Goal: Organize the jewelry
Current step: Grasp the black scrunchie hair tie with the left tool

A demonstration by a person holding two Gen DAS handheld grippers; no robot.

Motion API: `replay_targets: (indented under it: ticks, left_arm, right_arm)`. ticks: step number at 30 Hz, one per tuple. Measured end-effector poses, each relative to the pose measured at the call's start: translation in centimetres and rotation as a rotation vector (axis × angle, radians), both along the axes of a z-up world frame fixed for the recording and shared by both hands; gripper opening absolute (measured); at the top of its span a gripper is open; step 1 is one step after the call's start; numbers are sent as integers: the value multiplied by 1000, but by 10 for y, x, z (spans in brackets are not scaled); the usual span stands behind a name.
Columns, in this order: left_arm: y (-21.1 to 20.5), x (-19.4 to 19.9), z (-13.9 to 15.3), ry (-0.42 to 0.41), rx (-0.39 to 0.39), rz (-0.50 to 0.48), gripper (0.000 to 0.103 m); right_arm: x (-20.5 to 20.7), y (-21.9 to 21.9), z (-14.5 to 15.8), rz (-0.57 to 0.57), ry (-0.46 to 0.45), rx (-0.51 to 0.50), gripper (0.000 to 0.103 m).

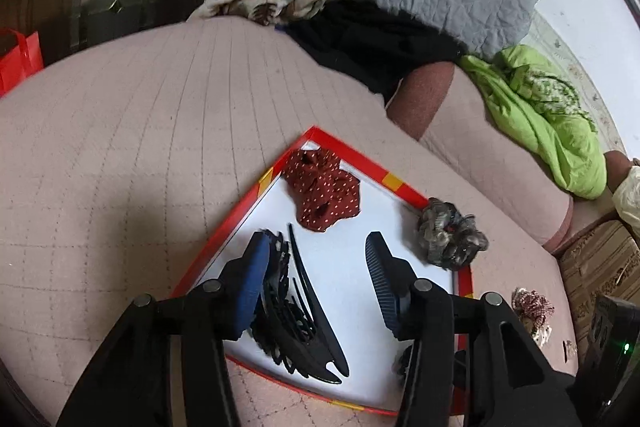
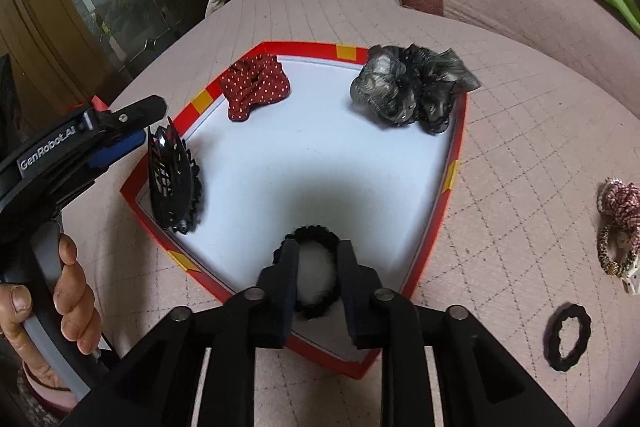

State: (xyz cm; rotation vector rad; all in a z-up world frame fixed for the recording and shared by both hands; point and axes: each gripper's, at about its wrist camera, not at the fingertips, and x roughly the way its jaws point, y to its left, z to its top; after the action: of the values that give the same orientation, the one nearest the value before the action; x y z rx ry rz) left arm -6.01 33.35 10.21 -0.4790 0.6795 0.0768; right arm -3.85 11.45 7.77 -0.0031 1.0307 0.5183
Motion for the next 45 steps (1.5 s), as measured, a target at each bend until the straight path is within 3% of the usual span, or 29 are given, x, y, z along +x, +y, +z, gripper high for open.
replay_targets:
  ticks: [4,8,16,21,26,35,43,45]
  left_arm:
    - [-3,-13,3,-11,16,-2,49]
    - [-13,-30,7,-23,62,-2,50]
    - [-49,-58,18,-8,96,-33,50]
    - [-106,-69,37,-16,120,-166,50]
    - [-183,-60,43,14,158,-343,54]
    - [-294,-19,-13,178,201,-538,54]
    - [-330,15,-48,238,205,-594,54]
    - [-335,21,-53,247,193,-605,54]
  right_arm:
    - [-11,-11,11,-5,-21,9,27]
    - [-30,-34,22,-13,-56,1,36]
    - [-72,-135,26,-134,-79,-54,41]
    - [-82,-225,12,-290,-52,-97,42]
    - [-82,-294,7,-428,-25,-34,42]
    - [-60,-342,-4,-489,-27,59,42]
    - [-6,-333,3,-467,-64,137,42]
    - [11,-325,9,-446,-85,133,47]
